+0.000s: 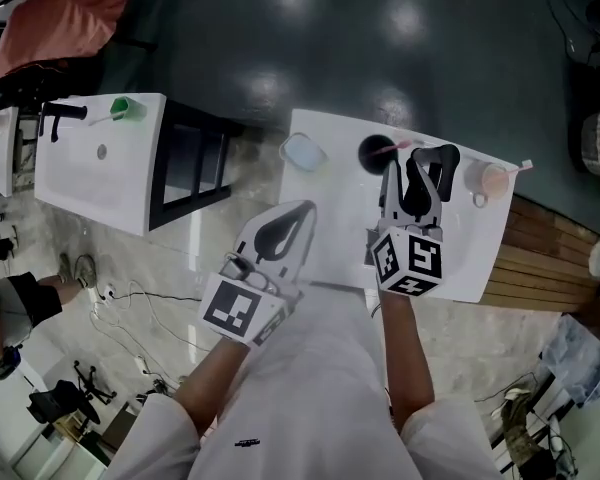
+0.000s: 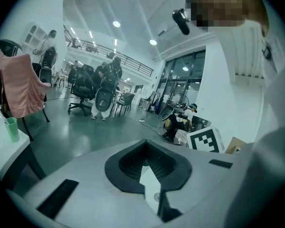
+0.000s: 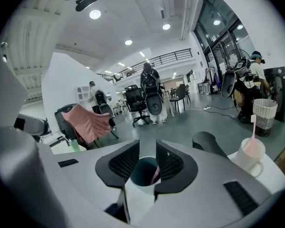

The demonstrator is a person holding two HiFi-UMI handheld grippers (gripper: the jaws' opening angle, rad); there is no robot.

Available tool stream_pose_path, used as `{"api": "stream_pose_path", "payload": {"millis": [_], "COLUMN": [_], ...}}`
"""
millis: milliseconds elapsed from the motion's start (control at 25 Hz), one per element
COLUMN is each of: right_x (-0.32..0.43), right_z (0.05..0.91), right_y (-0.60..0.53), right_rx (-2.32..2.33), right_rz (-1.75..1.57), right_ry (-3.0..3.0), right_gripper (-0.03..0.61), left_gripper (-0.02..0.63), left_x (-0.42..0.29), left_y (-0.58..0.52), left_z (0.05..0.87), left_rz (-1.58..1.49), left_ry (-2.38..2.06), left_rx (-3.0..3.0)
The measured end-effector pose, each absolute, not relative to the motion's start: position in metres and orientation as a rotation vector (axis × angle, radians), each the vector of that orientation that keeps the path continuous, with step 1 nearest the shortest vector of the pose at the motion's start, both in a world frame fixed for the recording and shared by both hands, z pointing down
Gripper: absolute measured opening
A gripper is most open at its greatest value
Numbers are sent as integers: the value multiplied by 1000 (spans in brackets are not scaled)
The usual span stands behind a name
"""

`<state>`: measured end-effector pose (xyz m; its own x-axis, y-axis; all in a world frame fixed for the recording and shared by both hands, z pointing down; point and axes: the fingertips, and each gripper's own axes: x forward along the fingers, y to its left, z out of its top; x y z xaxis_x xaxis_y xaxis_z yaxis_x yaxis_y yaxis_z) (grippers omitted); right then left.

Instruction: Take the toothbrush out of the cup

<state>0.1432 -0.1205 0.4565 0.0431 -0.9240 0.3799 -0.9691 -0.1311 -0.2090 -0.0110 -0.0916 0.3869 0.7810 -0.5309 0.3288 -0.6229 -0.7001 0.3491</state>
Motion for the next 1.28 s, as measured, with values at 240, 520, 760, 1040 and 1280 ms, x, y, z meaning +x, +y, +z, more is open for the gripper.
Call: {"api": "stream_pose_path", "payload": {"millis": [240,520,760,1040,1280], "right_x": [146,157,160,156,161], "right_z": [473,494,503,523,526], "right_y": [-134,-146,-152,-158,-158], "right_rx": [2209,2208,2200,2118,2153], "right_rz": [686,724,746,779,778], "right_ry": [-1960,-1851,-1825,-1807,-1789], "right_gripper": [126,129,129,124,40], "left_gripper": [3,3,3,3,3], "left_x": [-15,-18,-21,-26,-30], "left_y": [-96,-104,-102,-103,-103], "left_z": [397,405,407,412,413], "left_rz": [313,333,332,345,350], "left_ry": [-864,-866,-883,-898,-914], "left_rx": [2508,2481,2453,2439,2434]}}
